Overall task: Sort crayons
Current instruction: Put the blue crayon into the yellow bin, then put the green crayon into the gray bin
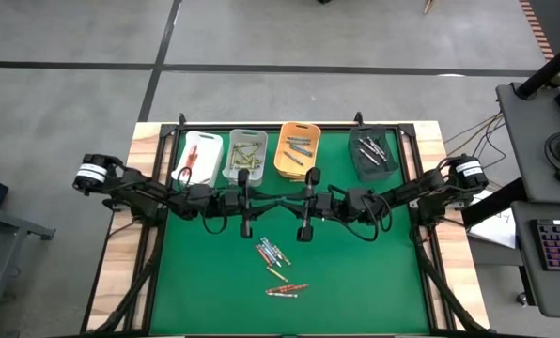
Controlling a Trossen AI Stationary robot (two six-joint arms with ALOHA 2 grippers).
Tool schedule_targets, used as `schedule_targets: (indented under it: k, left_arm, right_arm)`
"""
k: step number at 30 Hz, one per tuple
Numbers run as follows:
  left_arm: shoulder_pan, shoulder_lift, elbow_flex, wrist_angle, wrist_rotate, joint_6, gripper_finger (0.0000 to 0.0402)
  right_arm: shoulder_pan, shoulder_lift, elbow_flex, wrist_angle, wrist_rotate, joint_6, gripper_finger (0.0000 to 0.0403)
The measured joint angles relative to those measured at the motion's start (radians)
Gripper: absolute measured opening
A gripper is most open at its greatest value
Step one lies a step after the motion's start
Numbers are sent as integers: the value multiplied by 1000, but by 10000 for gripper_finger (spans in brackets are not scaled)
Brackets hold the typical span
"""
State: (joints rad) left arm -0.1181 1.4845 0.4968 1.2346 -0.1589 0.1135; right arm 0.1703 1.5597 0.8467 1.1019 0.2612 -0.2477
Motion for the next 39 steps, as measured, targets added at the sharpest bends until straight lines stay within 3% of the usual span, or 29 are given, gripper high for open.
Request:
schedule_targets:
  k: [6, 12, 17, 20, 25, 31, 39]
  left_arm:
    - [0, -36, -1, -30, -18, 2, 140]
    - [0, -143, -6, -220, -133, 5, 177]
    - [-1, -250, -9, -440, -240, -53, 180]
    - [-1, -302, -9, -554, -278, -113, 180]
    - [-2, -342, -13, -629, -278, -173, 180]
    - [-5, -325, -16, -632, -278, -186, 180]
    - [-6, -294, -15, -641, -277, -221, 180]
  right_arm:
    - [-50, -29, 13, -121, 68, 4, 19]
    - [-169, -49, 121, -574, 186, 30, 18]
    - [-329, -13, 215, -978, 193, 205, 18]
    - [-416, 26, 242, -1103, 165, 282, 19]
    - [-510, 100, 247, -1080, 48, 321, 45]
    - [-539, 159, 270, -1077, 45, 341, 93]
    - [-508, 114, 304, -1121, 45, 325, 125]
